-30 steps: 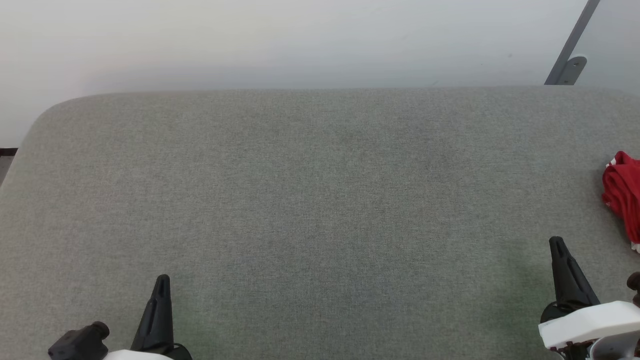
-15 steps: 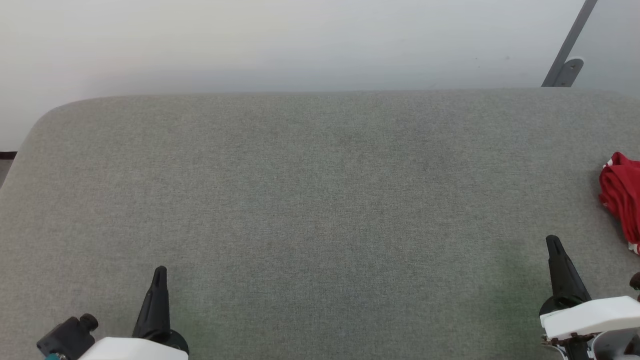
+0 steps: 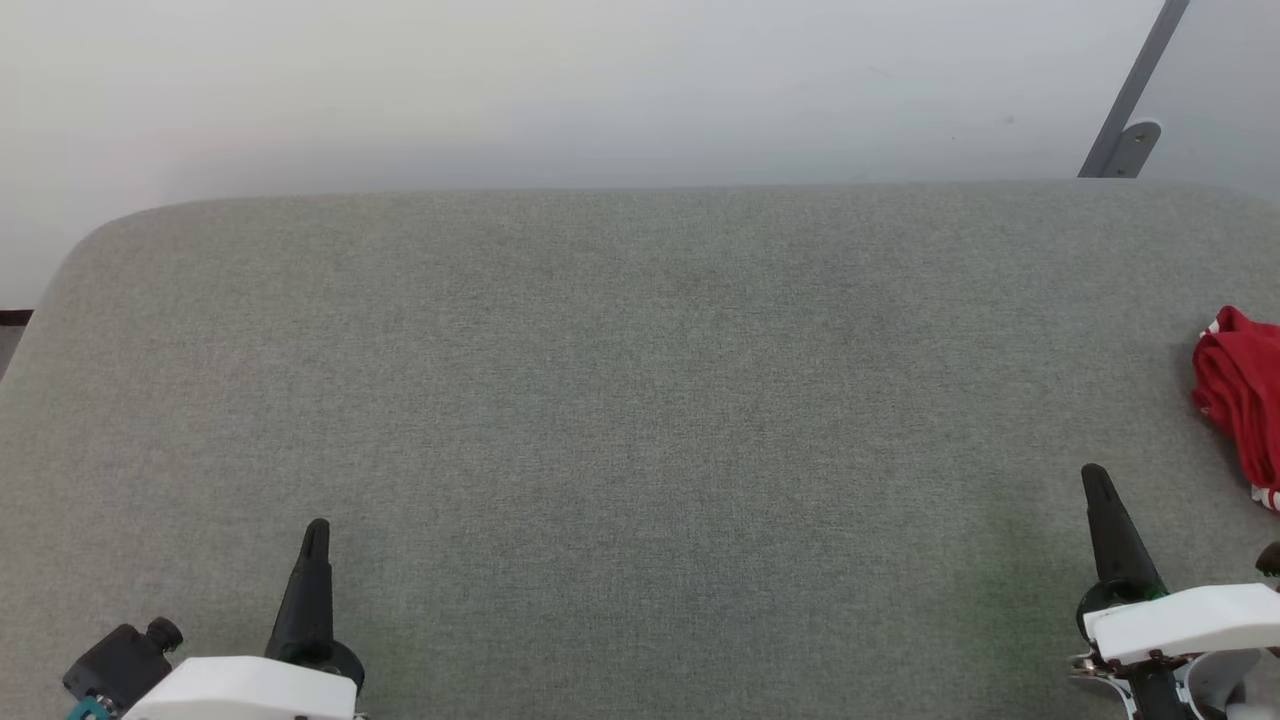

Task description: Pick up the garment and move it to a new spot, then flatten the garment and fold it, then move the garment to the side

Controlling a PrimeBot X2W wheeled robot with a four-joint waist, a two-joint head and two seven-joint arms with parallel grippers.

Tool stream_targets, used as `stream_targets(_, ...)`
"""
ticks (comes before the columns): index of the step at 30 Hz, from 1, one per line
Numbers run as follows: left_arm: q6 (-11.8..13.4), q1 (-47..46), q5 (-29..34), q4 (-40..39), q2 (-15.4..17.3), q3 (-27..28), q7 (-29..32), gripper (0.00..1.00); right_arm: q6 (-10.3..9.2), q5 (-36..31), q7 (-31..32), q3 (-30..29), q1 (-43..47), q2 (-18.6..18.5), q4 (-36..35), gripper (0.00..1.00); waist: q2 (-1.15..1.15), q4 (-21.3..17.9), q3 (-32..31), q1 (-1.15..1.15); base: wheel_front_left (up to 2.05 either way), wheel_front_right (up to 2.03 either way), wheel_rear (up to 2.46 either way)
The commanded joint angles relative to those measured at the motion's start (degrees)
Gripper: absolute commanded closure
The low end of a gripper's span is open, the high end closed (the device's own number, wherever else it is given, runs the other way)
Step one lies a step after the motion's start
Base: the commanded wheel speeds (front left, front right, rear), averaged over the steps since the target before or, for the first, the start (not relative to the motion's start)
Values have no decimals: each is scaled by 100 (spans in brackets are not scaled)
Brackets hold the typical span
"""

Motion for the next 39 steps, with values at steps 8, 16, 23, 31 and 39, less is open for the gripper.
stream_targets(8,-18,-240,-625,31,22,66,166,100,0,550,152,-62,-174,67,2,100,0,-12,-25,0,0,0,0)
stream_targets(16,-20,-329,-1116,97,9,104,300,100,0,972,265,-85,-213,137,38,100,0,-24,-49,0,0,0,0)
stream_targets(23,-21,-400,-1500,154,-4,135,405,100,0,1319,353,-106,-256,192,62,100,0,-35,-71,0,0,0,0)
stream_targets(31,-23,-494,-1896,212,-21,175,519,100,-1,1687,462,-129,-298,253,92,100,0,-47,-95,0,0,0,0)
stream_targets(39,-24,-569,-2282,267,-37,214,635,100,-1,2031,549,-151,-329,314,122,100,0,-59,-119,0,0,0,0)
